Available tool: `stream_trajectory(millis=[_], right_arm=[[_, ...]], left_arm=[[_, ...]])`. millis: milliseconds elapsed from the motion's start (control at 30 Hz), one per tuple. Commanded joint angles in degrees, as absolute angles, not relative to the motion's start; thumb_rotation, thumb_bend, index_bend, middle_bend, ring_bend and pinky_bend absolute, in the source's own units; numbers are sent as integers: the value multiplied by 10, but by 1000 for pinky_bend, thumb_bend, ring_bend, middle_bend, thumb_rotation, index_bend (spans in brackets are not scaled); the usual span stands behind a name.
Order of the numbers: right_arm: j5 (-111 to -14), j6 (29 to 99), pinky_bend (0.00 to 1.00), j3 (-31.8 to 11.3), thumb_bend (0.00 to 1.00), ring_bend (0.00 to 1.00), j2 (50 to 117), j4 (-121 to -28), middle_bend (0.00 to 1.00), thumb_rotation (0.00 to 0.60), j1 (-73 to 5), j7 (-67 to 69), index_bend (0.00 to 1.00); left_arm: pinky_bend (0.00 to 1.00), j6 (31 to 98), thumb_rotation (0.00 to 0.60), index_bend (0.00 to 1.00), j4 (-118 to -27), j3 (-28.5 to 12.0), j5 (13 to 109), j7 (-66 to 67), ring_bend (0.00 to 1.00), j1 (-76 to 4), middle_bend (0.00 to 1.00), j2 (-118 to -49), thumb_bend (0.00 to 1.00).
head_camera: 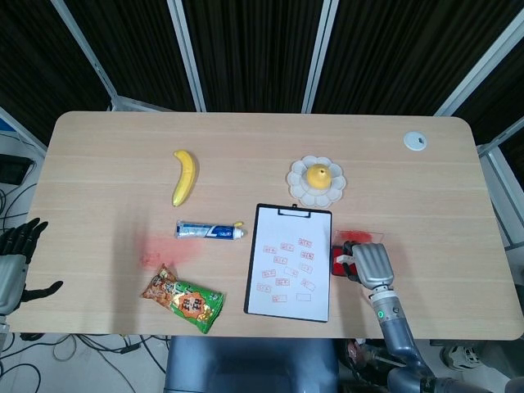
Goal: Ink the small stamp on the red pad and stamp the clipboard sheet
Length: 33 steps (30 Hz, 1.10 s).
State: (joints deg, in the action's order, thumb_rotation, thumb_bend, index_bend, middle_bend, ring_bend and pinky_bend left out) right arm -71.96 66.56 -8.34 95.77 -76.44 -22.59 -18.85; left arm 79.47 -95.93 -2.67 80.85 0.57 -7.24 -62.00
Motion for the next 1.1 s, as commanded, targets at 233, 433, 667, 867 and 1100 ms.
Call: stream_trajectory(millis=[233, 433, 667, 867, 1100], right_arm=[[-701, 665, 882, -94, 741, 885, 955, -778, 812, 600, -234, -210, 914], [-700, 659, 883, -86, 741, 885, 965, -753, 812, 600, -236, -210, 915], [-689, 648, 882, -81, 741, 885, 973, -733, 812, 600, -236, -216, 915], [-683, 645, 882, -77, 742, 885, 975, -730, 812, 600, -233, -218, 915], [-685, 650, 882, -80, 742, 886, 974, -735, 813, 600, -234, -216, 915]], left_arm=[[0, 793, 600, 0, -959, -27, 808, 3, 0, -73, 0, -619, 22], [0, 792, 600, 0, -959, -27, 807, 2, 0, -73, 0, -619, 21], [0, 791, 600, 0, -960, -27, 805, 3, 0, -74, 0, -619, 21], [0, 791, 600, 0, -961, -28, 804, 4, 0, -74, 0, -619, 22], [0, 792, 600, 0, -961, -28, 805, 4, 0, -74, 0, -619, 21]])
